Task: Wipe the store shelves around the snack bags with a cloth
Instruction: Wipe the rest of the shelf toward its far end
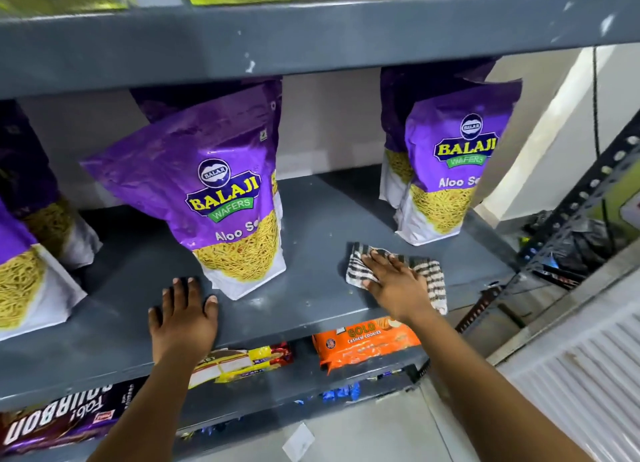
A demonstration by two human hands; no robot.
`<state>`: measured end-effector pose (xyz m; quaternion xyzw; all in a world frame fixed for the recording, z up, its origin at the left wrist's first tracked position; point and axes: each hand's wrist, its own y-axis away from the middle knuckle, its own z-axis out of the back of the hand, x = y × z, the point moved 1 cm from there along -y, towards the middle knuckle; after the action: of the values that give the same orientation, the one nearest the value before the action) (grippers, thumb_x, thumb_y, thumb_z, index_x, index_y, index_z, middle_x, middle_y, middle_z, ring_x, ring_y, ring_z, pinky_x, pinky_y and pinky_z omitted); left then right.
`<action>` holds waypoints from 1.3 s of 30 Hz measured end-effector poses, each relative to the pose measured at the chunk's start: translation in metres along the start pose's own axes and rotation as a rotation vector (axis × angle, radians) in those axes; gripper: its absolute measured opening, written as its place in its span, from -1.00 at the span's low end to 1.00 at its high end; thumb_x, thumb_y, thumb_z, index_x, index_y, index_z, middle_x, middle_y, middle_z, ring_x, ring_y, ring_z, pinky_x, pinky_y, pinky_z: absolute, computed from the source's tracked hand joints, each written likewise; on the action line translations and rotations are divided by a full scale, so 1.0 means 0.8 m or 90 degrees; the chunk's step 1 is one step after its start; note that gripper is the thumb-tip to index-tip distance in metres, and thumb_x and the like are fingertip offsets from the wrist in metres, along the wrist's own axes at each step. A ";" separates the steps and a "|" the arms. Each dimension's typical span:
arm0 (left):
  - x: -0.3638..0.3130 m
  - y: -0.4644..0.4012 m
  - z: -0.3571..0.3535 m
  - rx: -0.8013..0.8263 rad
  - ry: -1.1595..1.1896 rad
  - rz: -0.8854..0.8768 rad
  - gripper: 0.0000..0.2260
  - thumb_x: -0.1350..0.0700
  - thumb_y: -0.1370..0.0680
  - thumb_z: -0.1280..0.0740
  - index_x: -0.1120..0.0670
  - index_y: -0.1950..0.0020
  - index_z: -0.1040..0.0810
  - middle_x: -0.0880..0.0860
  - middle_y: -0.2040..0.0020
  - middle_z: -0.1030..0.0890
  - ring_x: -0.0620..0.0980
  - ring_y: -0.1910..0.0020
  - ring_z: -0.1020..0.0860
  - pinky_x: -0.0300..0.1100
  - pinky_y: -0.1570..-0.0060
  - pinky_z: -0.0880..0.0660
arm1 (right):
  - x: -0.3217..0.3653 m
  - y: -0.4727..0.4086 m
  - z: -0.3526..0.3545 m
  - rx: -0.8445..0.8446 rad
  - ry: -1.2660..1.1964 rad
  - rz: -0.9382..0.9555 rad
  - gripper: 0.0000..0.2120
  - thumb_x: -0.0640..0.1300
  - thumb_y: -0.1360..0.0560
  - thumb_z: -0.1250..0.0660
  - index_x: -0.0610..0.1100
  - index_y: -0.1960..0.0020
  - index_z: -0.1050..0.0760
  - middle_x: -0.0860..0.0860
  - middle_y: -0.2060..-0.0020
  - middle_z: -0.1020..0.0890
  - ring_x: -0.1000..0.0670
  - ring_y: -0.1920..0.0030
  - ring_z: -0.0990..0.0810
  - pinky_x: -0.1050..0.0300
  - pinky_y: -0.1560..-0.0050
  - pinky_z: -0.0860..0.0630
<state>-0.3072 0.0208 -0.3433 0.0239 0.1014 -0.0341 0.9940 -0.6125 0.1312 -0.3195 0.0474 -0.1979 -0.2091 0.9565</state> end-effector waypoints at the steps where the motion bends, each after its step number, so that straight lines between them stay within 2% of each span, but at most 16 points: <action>1: 0.000 0.001 0.000 0.000 0.002 0.000 -0.50 -0.04 -0.61 -0.03 0.11 -0.52 -0.10 0.14 -0.55 -0.09 0.15 -0.52 -0.05 0.13 -0.45 -0.02 | -0.010 0.010 0.000 -0.019 -0.001 -0.003 -0.55 0.05 -0.57 -0.08 0.19 -0.43 -0.10 0.20 -0.50 -0.12 0.01 -0.50 -0.07 -0.13 -0.43 -0.06; 4: 0.000 0.002 0.001 -0.019 -0.003 -0.011 -0.51 -0.01 -0.60 -0.09 0.16 -0.49 -0.16 0.18 -0.52 -0.16 0.20 -0.50 -0.11 0.18 -0.42 -0.08 | -0.042 0.044 0.002 -0.123 0.022 -0.022 -0.57 -0.01 -0.55 -0.16 0.13 -0.40 -0.21 0.06 -0.45 -0.32 -0.05 -0.45 -0.23 -0.10 -0.35 -0.22; 7: -0.001 0.004 0.003 -0.004 0.003 -0.013 -0.51 -0.01 -0.61 -0.06 0.16 -0.50 -0.13 0.17 -0.53 -0.12 0.18 -0.51 -0.09 0.16 -0.44 -0.05 | -0.080 0.072 0.008 -0.243 -0.040 -0.056 -0.61 -0.20 -0.49 -0.28 -0.07 -0.32 -0.40 -0.23 -0.14 -0.61 -0.25 -0.16 -0.48 -0.04 -0.04 -0.43; 10: -0.002 0.003 0.003 -0.004 0.012 -0.012 -0.51 -0.01 -0.61 -0.03 0.15 -0.51 -0.11 0.17 -0.54 -0.10 0.17 -0.51 -0.06 0.15 -0.45 -0.02 | -0.092 0.079 0.030 -0.331 -0.284 -0.218 -0.80 -0.19 -0.53 -0.21 -0.23 -0.10 -0.49 -0.36 0.14 -0.62 -0.31 0.12 -0.56 -0.01 0.23 -0.37; 13: -0.001 0.003 0.002 -0.007 0.008 -0.010 -0.51 -0.01 -0.62 -0.02 0.14 -0.51 -0.09 0.16 -0.55 -0.08 0.16 -0.52 -0.04 0.14 -0.45 -0.01 | -0.034 0.064 0.034 -0.420 -0.323 -0.208 -0.83 -0.19 -0.51 -0.23 -0.26 -0.03 -0.49 -0.36 0.14 -0.59 -0.24 0.15 -0.54 -0.02 0.20 -0.39; 15: -0.002 0.003 0.002 -0.003 0.005 -0.009 -0.50 -0.02 -0.62 -0.01 0.14 -0.52 -0.07 0.15 -0.55 -0.06 0.15 -0.52 -0.03 0.13 -0.46 0.00 | 0.041 0.054 0.014 -0.407 -0.230 -0.087 -0.75 -0.30 -0.46 -0.25 -0.25 -0.12 -0.49 -0.30 0.00 -0.61 -0.24 0.02 -0.54 -0.04 0.03 -0.47; 17: -0.001 0.002 0.002 0.001 0.002 -0.005 -0.50 -0.03 -0.62 0.00 0.12 -0.52 -0.06 0.14 -0.56 -0.04 0.14 -0.53 -0.01 0.12 -0.47 0.01 | 0.110 0.049 -0.027 -0.303 -0.150 0.073 -0.58 -0.35 -0.40 -0.25 -0.24 -0.25 -0.44 -0.26 -0.18 -0.57 -0.24 -0.17 -0.53 -0.08 -0.19 -0.46; 19: 0.000 0.001 0.002 0.005 0.002 -0.005 -0.50 -0.04 -0.62 0.01 0.12 -0.52 -0.05 0.13 -0.56 -0.04 0.13 -0.53 -0.01 0.12 -0.47 0.02 | 0.138 0.047 -0.067 -0.185 -0.034 0.178 -0.50 -0.31 -0.37 -0.29 -0.19 -0.31 -0.39 -0.17 -0.29 -0.52 -0.16 -0.32 -0.46 -0.11 -0.34 -0.35; 20: 0.001 0.002 0.001 0.003 0.000 -0.006 -0.50 -0.04 -0.62 0.00 0.11 -0.52 -0.05 0.13 -0.56 -0.04 0.13 -0.53 -0.01 0.11 -0.47 0.02 | 0.135 0.048 -0.077 -0.184 0.013 0.204 -0.50 -0.25 -0.34 -0.34 -0.15 -0.29 -0.43 -0.11 -0.25 -0.57 -0.11 -0.30 -0.49 -0.08 -0.33 -0.37; 22: 0.001 0.002 0.000 -0.009 -0.002 -0.008 -0.50 -0.04 -0.62 0.00 0.11 -0.52 -0.06 0.13 -0.56 -0.05 0.13 -0.53 -0.02 0.11 -0.47 0.01 | 0.109 0.046 -0.073 -0.222 0.034 0.188 -0.50 -0.19 -0.26 -0.41 -0.11 -0.21 -0.49 -0.08 -0.12 -0.66 -0.08 -0.18 -0.60 -0.06 -0.24 -0.46; 26: 0.000 0.002 0.000 -0.007 -0.001 -0.007 -0.50 -0.05 -0.62 0.01 0.10 -0.52 -0.05 0.12 -0.56 -0.04 0.12 -0.53 -0.01 0.11 -0.47 0.02 | 0.031 0.042 -0.047 -0.235 -0.017 0.076 -0.54 -0.29 -0.40 -0.32 -0.17 -0.29 -0.41 -0.21 -0.23 -0.56 -0.17 -0.30 -0.47 -0.10 -0.39 -0.26; 28: 0.000 0.001 0.001 -0.001 -0.001 -0.002 -0.50 -0.05 -0.62 0.02 0.10 -0.53 -0.03 0.11 -0.56 -0.02 0.11 -0.53 0.01 0.10 -0.48 0.03 | -0.013 0.038 -0.031 -0.266 -0.005 0.027 -0.59 -0.28 -0.43 -0.26 -0.18 -0.27 -0.42 -0.23 -0.21 -0.57 -0.19 -0.28 -0.48 -0.10 -0.37 -0.27; 32: -0.002 0.001 0.001 0.002 -0.009 0.004 -0.50 -0.05 -0.62 0.03 0.10 -0.53 -0.02 0.10 -0.56 -0.01 0.10 -0.53 0.01 0.10 -0.48 0.04 | -0.105 0.037 0.005 -0.304 0.031 -0.095 -0.63 -0.22 -0.40 -0.12 -0.32 -0.14 -0.46 -0.39 0.00 -0.60 -0.35 -0.01 -0.55 -0.15 -0.09 -0.42; 35: -0.004 0.000 0.001 0.000 -0.013 0.002 -0.49 -0.05 -0.62 0.02 0.11 -0.53 -0.03 0.11 -0.56 -0.02 0.11 -0.53 0.01 0.10 -0.47 0.02 | -0.146 0.038 0.049 -0.290 0.020 -0.198 -0.84 -0.29 -0.51 -0.19 -0.37 -0.02 -0.43 -0.48 0.08 -0.57 -0.41 0.09 -0.55 -0.20 0.06 -0.47; 37: -0.003 0.001 0.000 0.006 -0.015 0.001 -0.49 -0.05 -0.62 0.02 0.11 -0.53 -0.03 0.11 -0.56 -0.01 0.11 -0.53 0.01 0.11 -0.47 0.02 | -0.150 0.035 0.060 -0.303 0.012 -0.211 -0.84 -0.28 -0.51 -0.23 -0.38 -0.02 -0.42 -0.48 0.07 -0.56 -0.42 0.06 -0.53 -0.18 0.06 -0.45; 39: -0.002 0.001 0.001 0.011 -0.013 0.001 -0.49 -0.06 -0.62 0.03 0.10 -0.53 -0.01 0.10 -0.56 0.00 0.11 -0.53 0.02 0.11 -0.48 0.03 | -0.137 0.032 0.046 -0.298 0.024 -0.158 -0.72 -0.33 -0.47 -0.26 -0.36 -0.16 -0.42 -0.45 -0.06 -0.54 -0.42 -0.05 -0.50 -0.22 -0.07 -0.43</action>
<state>-0.3087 0.0219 -0.3422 0.0325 0.0911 -0.0341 0.9947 -0.7090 0.2002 -0.3211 -0.1472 -0.1192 -0.3639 0.9120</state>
